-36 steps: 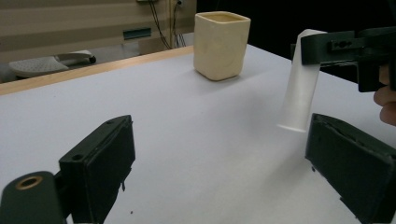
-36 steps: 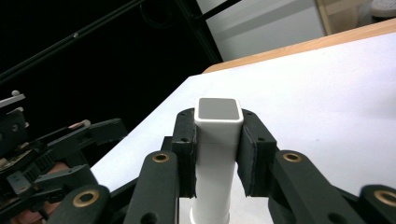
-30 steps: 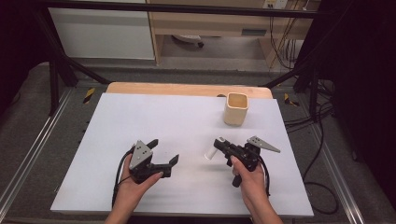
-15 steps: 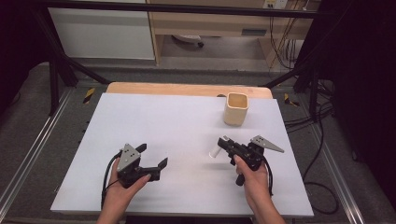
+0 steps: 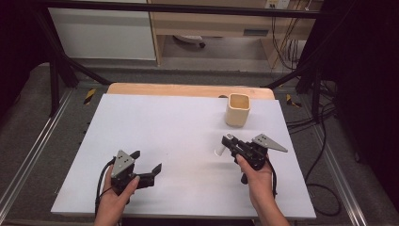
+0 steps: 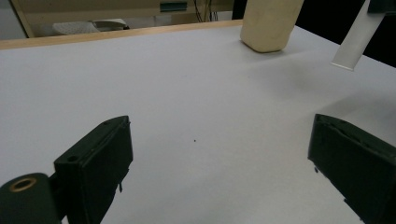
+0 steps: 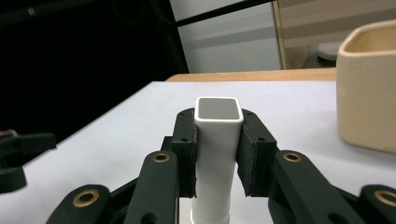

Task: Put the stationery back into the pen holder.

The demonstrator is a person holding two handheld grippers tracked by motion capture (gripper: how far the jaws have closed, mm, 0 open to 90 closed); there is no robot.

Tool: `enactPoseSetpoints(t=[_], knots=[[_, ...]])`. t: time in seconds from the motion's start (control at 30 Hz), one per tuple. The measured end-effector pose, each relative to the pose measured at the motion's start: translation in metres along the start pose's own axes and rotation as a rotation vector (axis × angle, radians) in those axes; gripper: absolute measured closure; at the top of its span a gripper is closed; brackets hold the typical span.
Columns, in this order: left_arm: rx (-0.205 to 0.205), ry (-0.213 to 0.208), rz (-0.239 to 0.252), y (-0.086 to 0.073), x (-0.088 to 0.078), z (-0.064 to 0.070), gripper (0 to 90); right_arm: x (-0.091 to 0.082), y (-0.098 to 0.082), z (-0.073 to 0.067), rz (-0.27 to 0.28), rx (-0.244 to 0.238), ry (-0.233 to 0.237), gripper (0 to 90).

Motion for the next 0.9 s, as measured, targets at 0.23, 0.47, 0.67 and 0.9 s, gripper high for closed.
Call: enactPoseSetpoints(t=[0.23,0.47,0.67,0.9], knots=[[0.000,0.013,-0.008,-0.001,0.002,-0.002,6.9,0.010,0.009,-0.005,-0.044,-0.095,-0.015,70.9],[0.000,0.013,-0.017,-0.002,0.004,-0.003,6.9,0.011,0.030,-0.007,-0.075,-0.164,-0.018,70.9],[-0.043,0.044,-0.008,-0.002,-0.001,-0.018,6.8,0.008,0.048,-0.004,-0.089,-0.186,-0.023,70.9],[-0.061,0.064,-0.020,-0.003,0.000,-0.021,5.0,0.006,0.070,0.007,-0.094,-0.221,-0.056,70.9]])
Point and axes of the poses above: each handheld gripper's, and its own axes: x roughly forward along the jaws, y roughly out of its top, z roughly to its right, the point moved 6 cm from there along x, roughly forward along the jaws, and after that the axes turned 3 degrees about y, right-handed, at the moved point
